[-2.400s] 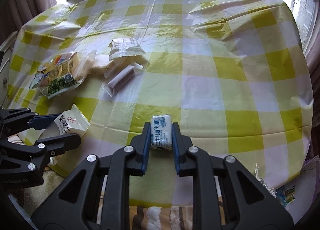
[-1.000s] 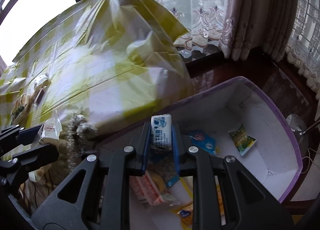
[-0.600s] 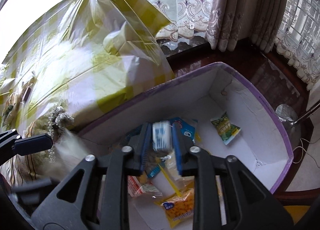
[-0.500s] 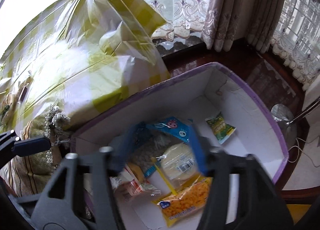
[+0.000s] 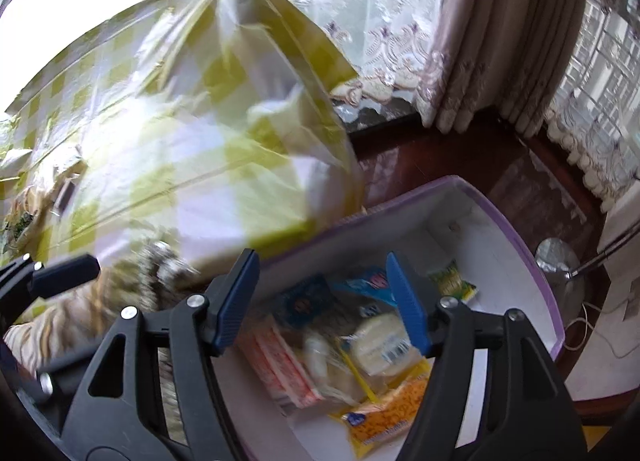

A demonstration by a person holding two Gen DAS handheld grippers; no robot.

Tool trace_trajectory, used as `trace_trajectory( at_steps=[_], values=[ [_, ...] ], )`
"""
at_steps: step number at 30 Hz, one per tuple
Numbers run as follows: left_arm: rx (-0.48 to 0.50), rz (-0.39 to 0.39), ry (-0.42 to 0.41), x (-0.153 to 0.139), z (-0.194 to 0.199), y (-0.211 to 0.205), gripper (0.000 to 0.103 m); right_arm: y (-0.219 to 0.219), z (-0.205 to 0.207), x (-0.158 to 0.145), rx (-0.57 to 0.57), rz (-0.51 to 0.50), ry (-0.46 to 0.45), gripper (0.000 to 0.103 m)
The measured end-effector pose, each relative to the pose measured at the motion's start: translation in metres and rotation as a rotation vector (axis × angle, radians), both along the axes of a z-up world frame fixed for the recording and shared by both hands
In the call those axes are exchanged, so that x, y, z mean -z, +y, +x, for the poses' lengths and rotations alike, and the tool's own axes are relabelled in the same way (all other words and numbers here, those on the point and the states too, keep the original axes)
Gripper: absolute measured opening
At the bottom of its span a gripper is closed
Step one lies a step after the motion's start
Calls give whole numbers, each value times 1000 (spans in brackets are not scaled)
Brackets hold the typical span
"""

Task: Organize snacks
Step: 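Grasp the orange-edged snack bag with the left tool while the right tool grasps a clear cookie bag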

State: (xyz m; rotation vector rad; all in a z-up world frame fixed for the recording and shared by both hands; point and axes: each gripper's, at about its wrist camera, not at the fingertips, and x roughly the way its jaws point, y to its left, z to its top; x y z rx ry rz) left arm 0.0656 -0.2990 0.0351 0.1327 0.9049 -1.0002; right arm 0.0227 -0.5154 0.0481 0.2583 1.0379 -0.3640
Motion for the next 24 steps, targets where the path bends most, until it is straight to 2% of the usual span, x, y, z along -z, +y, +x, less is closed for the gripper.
trace_trajectory(
  at_steps=[14,24],
  values=[
    [-383,-95,-33,-11,82,122,69,78,60,-20,-164,-9,-66,73],
    [-743,-156,-49,-6,131,257,69,135,105,-28,-234,48,-160,78]
  ],
)
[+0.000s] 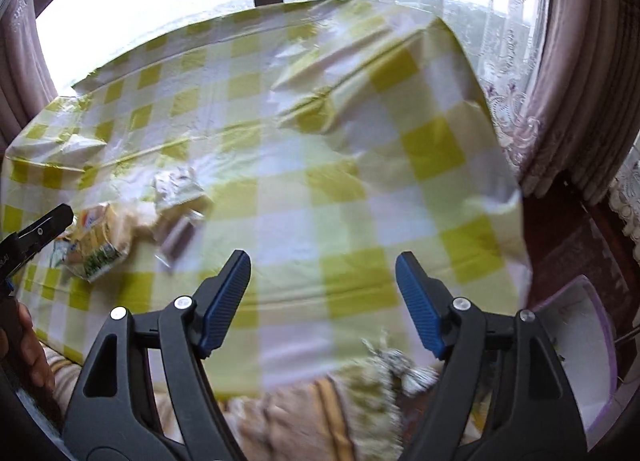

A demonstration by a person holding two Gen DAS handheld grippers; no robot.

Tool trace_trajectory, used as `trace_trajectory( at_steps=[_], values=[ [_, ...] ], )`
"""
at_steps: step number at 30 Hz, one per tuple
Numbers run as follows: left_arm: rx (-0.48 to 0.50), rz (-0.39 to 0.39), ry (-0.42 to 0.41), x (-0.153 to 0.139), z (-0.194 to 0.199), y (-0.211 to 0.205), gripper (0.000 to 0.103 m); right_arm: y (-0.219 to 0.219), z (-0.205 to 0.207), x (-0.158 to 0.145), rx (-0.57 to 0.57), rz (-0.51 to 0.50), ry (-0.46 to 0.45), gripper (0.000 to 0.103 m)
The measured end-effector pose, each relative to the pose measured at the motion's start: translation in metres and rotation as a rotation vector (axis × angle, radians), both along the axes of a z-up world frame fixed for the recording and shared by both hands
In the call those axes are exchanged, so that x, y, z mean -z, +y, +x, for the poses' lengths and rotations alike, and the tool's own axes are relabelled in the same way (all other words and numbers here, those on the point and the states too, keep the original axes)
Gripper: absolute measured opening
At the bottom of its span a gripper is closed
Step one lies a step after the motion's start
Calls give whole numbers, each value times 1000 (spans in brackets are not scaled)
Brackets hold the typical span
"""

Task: Organize snacks
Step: 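Grasp the orange-edged snack bag with the left tool while the right tool grasps a clear cookie bag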

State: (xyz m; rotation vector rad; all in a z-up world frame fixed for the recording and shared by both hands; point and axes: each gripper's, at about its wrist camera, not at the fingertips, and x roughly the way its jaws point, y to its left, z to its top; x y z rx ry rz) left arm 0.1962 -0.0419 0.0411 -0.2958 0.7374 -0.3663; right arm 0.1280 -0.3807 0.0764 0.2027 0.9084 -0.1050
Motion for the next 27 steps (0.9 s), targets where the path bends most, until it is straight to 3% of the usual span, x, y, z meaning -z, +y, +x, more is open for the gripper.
trace_trajectory(
  at_steps=[9,14,27],
  values=[
    [-153,48,65,19,34,61,69,54,53,7,-73,81,-89,83],
    [-155,80,125,33,43,68,69,81,82,15,-135,77,-113,85],
    [-146,215,216,53,73,62,65,118,137,49,-289,37,-38,85]
  ],
)
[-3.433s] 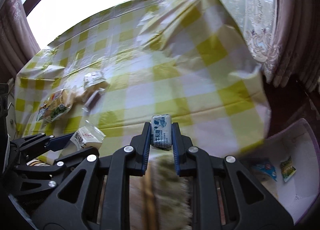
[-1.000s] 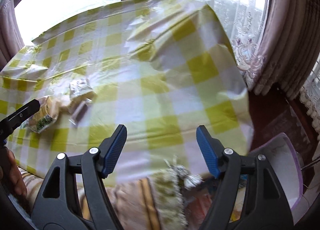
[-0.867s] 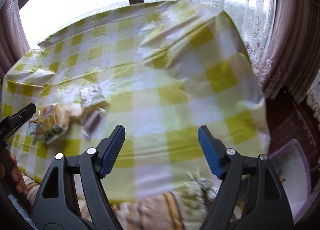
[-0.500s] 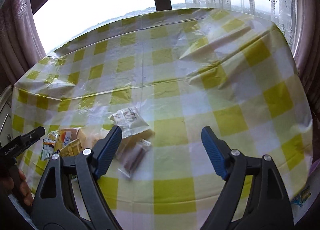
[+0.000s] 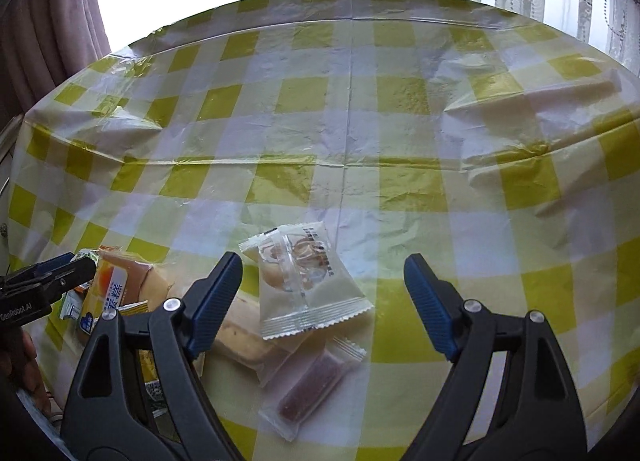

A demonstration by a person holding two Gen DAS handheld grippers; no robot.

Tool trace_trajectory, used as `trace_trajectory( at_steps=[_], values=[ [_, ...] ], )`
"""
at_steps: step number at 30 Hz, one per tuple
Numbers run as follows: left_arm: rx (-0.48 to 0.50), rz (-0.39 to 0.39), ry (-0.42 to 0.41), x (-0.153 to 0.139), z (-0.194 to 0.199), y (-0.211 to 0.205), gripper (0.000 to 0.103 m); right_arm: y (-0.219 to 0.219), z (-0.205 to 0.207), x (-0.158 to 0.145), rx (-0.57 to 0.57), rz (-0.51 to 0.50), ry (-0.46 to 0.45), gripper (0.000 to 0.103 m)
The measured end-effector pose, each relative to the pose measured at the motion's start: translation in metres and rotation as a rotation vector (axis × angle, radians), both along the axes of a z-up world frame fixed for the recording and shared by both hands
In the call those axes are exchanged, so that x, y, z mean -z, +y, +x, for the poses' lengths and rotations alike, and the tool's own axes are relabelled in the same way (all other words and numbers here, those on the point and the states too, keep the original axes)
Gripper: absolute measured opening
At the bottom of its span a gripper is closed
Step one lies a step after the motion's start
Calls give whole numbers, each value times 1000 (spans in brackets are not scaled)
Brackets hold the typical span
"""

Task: Organize snacks
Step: 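Grasp the orange-edged snack bag with the left tool while the right tool grasps a clear cookie bag, then carry both bags to the white box and open both tools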

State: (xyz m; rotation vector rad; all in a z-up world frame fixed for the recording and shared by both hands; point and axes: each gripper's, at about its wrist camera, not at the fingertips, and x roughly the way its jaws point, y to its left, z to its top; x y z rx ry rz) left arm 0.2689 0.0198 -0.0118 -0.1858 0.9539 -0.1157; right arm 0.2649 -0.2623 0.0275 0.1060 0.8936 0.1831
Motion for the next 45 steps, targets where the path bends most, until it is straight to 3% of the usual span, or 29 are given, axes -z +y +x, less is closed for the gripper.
trace_trajectory(
  at_steps=[3,7,10,15,30,45],
  values=[
    [0,43,42,12,7,0,58,7,10,8,-16,-18,20,85],
    [11,54,23,13,7,-3,54,11,18,20,-24,-38,65,85],
    [5,37,-4,12,5,0,51,9,20,26,-19,-32,91,66],
    [-6,12,-55,7,1,3,44,10,17,26,-14,-55,70,59],
    [-27,-16,-190,-8,-15,3,44,1,1,9,44,-37,-28,36],
    [-15,-8,-302,-24,-40,-11,44,-14,-40,-12,65,46,-52,22]
  ],
)
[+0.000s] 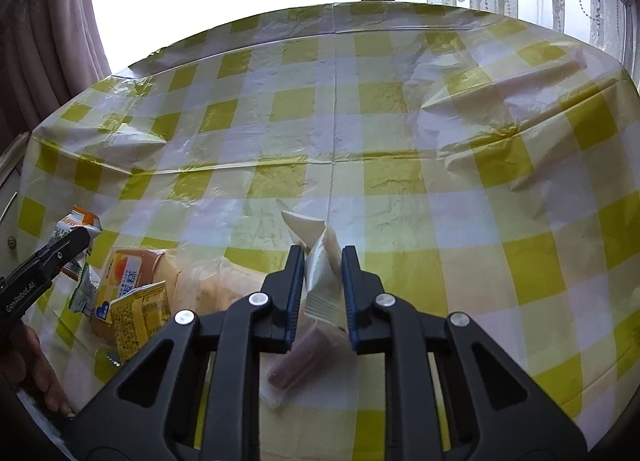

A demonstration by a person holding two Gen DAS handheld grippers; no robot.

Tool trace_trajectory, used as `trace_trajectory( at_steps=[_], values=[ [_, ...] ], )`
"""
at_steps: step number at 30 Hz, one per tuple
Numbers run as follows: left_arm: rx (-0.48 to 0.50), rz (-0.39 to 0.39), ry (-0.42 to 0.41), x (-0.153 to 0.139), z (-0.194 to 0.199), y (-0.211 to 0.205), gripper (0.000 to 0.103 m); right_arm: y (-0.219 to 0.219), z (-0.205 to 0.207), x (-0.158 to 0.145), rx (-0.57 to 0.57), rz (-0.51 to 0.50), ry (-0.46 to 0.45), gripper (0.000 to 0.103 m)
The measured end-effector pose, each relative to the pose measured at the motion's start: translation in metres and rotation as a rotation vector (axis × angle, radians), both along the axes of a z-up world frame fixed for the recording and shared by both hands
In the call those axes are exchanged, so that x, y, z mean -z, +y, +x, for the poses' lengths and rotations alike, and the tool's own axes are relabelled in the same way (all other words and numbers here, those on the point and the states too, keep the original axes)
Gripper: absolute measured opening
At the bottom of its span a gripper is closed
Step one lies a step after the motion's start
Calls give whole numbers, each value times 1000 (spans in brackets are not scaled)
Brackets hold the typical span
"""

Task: Organize snacks
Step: 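Carry both bags to the white box and open both tools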

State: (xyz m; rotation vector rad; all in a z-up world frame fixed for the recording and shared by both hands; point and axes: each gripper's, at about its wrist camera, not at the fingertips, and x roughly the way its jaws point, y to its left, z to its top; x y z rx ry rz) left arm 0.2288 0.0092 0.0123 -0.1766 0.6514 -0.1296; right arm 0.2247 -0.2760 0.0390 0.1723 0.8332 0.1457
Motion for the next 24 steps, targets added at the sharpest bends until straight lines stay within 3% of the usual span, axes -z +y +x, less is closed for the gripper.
trace_trajectory(
  at_steps=[11,24],
  values=[
    [55,-42,-20,-16,-51,-24,44,-17,-52,-19,18,50,-11,21],
    [186,-49,11,-32,-121,-79,44,-19,-117,-35,2,-24,-12,21]
  ],
)
